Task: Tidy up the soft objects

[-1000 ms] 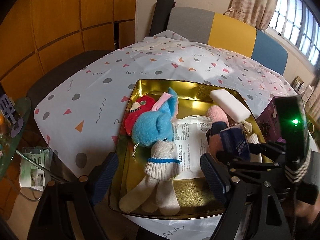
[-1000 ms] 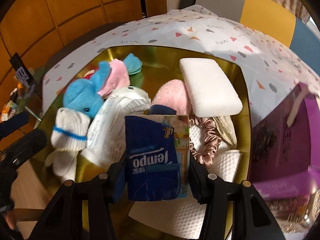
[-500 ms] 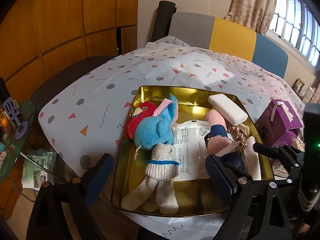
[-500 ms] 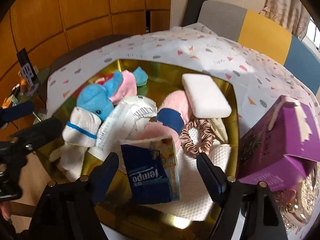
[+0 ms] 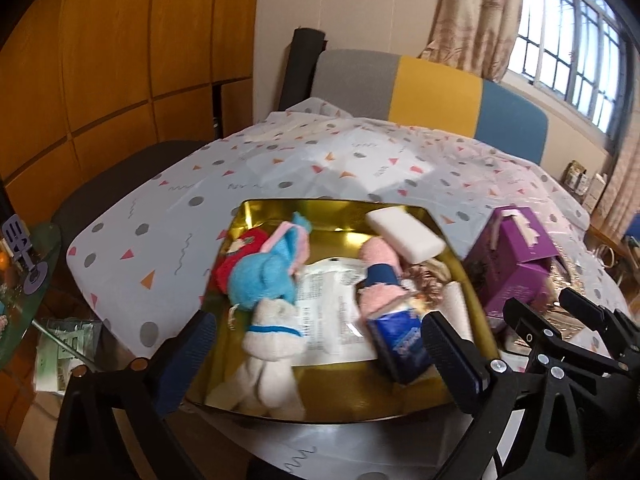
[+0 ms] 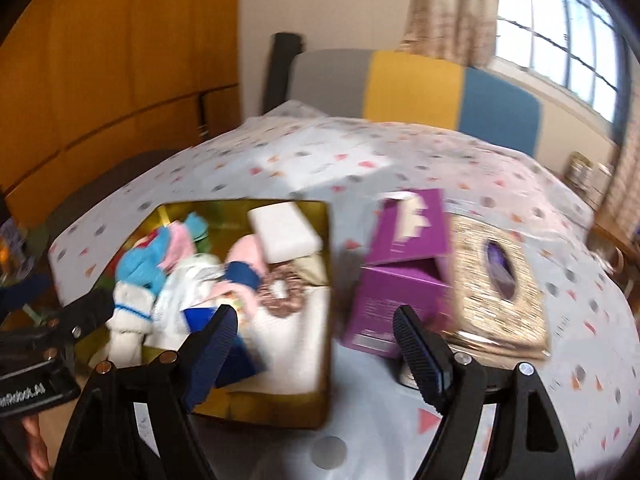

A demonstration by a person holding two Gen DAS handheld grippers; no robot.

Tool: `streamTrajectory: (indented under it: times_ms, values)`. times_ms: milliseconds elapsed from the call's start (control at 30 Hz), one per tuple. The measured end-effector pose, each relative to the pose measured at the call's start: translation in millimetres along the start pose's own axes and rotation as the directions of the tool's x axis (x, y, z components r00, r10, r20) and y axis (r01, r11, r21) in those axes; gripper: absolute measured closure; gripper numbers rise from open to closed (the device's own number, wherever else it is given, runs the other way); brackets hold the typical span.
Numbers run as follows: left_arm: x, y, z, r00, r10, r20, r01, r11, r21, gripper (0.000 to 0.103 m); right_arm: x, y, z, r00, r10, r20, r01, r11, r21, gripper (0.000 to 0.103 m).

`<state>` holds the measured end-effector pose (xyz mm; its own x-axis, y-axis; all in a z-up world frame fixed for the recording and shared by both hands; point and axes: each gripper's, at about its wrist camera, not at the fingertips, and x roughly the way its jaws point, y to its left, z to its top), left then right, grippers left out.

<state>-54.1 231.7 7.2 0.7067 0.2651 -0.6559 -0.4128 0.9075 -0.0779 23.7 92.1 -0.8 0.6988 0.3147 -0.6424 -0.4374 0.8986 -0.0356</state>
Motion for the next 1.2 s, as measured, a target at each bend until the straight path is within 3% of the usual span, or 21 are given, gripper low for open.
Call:
streamTrajectory:
  times_ms: [500,1200]
  values:
    - [-19,-46,-3,0.998,-0.015,0.057,0.012,0.998,0.059,0.0,-35,-36,-9,0.991,-0.122,0.064,0.116,0.989,0.09,0.021]
    - [-15,-40,-8,1.0,0.012,0.027,-0.013,0.999,0.037,0.0,-30,-42,-14,0.994,-0.106,0.04,0.102,0.99,0.103,0.021]
